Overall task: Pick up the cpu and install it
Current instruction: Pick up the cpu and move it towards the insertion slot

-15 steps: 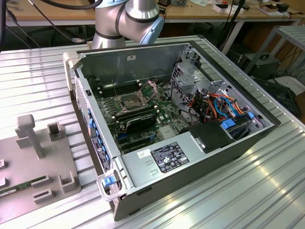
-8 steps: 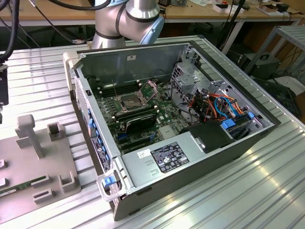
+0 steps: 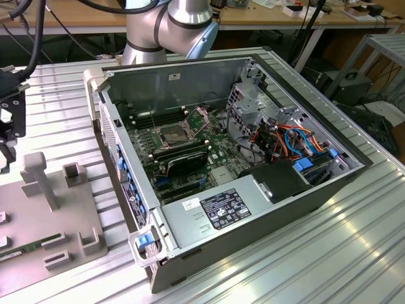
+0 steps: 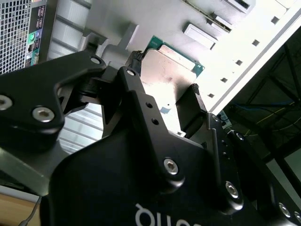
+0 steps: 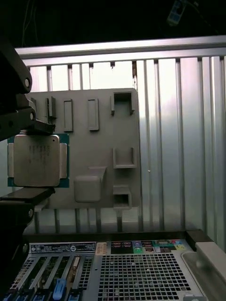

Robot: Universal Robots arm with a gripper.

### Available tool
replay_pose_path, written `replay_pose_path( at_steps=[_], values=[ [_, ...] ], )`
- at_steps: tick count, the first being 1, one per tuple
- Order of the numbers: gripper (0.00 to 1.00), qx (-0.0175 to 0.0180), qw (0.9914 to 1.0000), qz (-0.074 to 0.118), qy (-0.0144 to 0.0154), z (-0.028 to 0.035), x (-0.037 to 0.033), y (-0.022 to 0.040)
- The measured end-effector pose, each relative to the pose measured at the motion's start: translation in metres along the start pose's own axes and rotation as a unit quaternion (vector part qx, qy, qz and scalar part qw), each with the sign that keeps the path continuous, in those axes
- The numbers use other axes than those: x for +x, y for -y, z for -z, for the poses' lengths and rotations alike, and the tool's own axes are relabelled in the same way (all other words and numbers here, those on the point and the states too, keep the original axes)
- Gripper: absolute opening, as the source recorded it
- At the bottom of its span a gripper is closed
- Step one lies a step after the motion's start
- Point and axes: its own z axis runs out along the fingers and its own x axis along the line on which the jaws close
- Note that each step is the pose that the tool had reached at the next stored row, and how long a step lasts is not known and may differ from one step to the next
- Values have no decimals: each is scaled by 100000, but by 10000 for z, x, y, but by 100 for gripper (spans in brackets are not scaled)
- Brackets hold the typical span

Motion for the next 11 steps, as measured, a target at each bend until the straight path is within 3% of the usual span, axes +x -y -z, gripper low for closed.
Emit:
replay_pose_path(
  at_steps=[11],
  values=[
    [55,-2,100000,-6,1,-5,-160,-8]
  ],
)
